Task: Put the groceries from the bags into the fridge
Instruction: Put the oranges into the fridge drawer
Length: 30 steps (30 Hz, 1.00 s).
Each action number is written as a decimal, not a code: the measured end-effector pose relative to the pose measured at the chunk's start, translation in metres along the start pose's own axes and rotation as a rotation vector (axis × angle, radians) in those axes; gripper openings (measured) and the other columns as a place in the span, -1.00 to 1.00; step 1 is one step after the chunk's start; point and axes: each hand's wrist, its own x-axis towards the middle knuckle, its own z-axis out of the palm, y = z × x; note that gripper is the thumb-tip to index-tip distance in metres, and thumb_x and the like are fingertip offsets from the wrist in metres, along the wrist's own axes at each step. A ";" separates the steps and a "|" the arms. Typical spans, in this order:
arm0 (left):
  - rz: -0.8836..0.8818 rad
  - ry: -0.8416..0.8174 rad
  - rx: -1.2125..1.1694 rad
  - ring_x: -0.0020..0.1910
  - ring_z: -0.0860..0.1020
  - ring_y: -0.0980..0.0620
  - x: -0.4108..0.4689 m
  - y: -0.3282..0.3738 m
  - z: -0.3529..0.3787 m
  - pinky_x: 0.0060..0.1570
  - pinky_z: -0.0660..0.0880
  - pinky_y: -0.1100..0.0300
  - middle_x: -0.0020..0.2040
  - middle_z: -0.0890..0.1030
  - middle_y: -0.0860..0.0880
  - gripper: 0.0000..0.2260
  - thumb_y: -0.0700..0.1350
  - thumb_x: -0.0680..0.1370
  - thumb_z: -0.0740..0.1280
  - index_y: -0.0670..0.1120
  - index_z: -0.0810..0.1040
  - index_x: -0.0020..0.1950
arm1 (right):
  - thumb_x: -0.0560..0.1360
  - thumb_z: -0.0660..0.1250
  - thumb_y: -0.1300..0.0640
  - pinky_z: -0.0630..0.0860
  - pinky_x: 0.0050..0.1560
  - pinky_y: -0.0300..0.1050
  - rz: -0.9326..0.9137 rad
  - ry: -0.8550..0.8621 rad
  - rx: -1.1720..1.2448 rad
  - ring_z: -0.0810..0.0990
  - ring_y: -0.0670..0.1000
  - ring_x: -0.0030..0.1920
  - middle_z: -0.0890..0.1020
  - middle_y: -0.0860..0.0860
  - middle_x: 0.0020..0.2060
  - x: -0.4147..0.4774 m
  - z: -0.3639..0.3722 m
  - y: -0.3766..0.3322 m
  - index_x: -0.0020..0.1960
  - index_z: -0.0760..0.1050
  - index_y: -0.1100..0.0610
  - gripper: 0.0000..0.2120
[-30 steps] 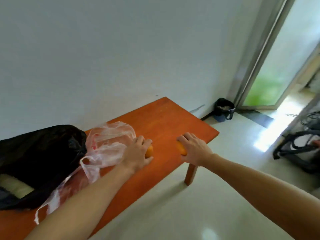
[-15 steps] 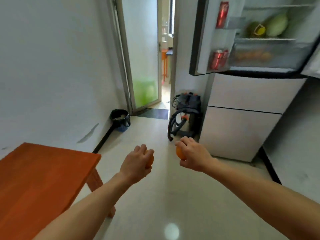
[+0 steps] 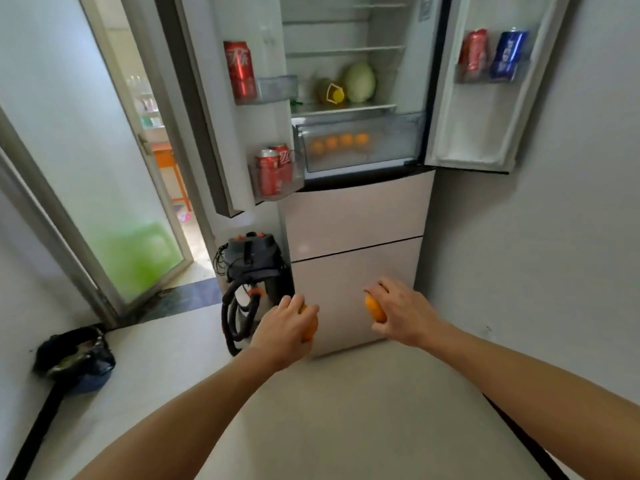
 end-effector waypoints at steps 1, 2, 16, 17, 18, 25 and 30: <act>0.032 0.016 0.005 0.15 0.40 -0.08 0.026 -0.004 -0.002 0.00 0.45 0.10 0.21 0.39 -0.05 -0.50 0.05 0.44 0.37 0.02 0.34 0.34 | 0.37 0.40 -0.08 0.46 0.00 -0.08 0.031 0.015 -0.002 0.45 0.08 0.16 0.42 0.02 0.20 0.012 -0.003 0.013 0.38 0.33 0.01 -0.38; 0.049 0.033 -0.002 0.18 0.38 -0.08 0.050 -0.007 -0.003 0.02 0.44 0.10 0.24 0.37 -0.05 -0.50 0.06 0.46 0.35 0.03 0.32 0.36 | 0.37 0.40 -0.08 0.47 0.01 -0.06 0.062 0.026 0.006 0.44 0.09 0.17 0.41 0.02 0.20 0.023 -0.006 0.025 0.38 0.33 0.01 -0.38; 0.148 0.170 -0.100 0.16 0.36 -0.02 0.362 -0.013 -0.002 -0.01 0.47 0.13 0.24 0.33 0.00 -0.49 0.11 0.48 0.35 0.07 0.27 0.36 | 0.35 0.45 -0.08 0.46 -0.02 -0.12 0.185 0.157 0.068 0.43 0.03 0.19 0.39 -0.03 0.23 0.192 -0.026 0.231 0.39 0.26 -0.04 -0.32; 0.145 0.191 -0.103 0.16 0.36 -0.02 0.384 -0.016 -0.008 -0.01 0.47 0.12 0.23 0.34 0.00 -0.49 0.11 0.47 0.36 0.06 0.28 0.36 | 0.34 0.46 -0.08 0.45 -0.02 -0.12 0.186 0.175 0.091 0.44 0.03 0.18 0.39 -0.04 0.23 0.211 -0.034 0.244 0.39 0.25 -0.04 -0.31; 0.139 0.210 -0.105 0.15 0.36 -0.02 0.407 -0.019 -0.016 -0.02 0.48 0.11 0.22 0.34 0.00 -0.49 0.11 0.47 0.37 0.06 0.30 0.35 | 0.34 0.46 -0.08 0.44 -0.01 -0.12 0.184 0.191 0.114 0.44 0.04 0.18 0.39 -0.04 0.24 0.230 -0.043 0.257 0.39 0.25 -0.04 -0.31; 0.070 0.493 -0.134 0.05 0.42 -0.04 0.539 -0.062 -0.097 -0.12 0.49 0.01 0.12 0.41 -0.04 -0.51 0.08 0.40 0.45 0.02 0.40 0.26 | 0.31 0.49 -0.05 0.45 0.00 -0.07 0.070 0.348 0.201 0.48 0.04 0.10 0.44 -0.03 0.20 0.374 -0.110 0.314 0.33 0.28 -0.01 -0.33; -0.019 0.557 -0.150 0.02 0.45 -0.08 0.613 -0.107 -0.146 -0.06 0.47 -0.01 0.09 0.41 -0.06 -0.50 0.08 0.38 0.47 0.00 0.42 0.24 | 0.32 0.50 -0.03 0.45 0.00 -0.02 -0.005 0.459 0.212 0.49 0.08 0.09 0.45 0.04 0.19 0.470 -0.155 0.327 0.33 0.33 0.03 -0.35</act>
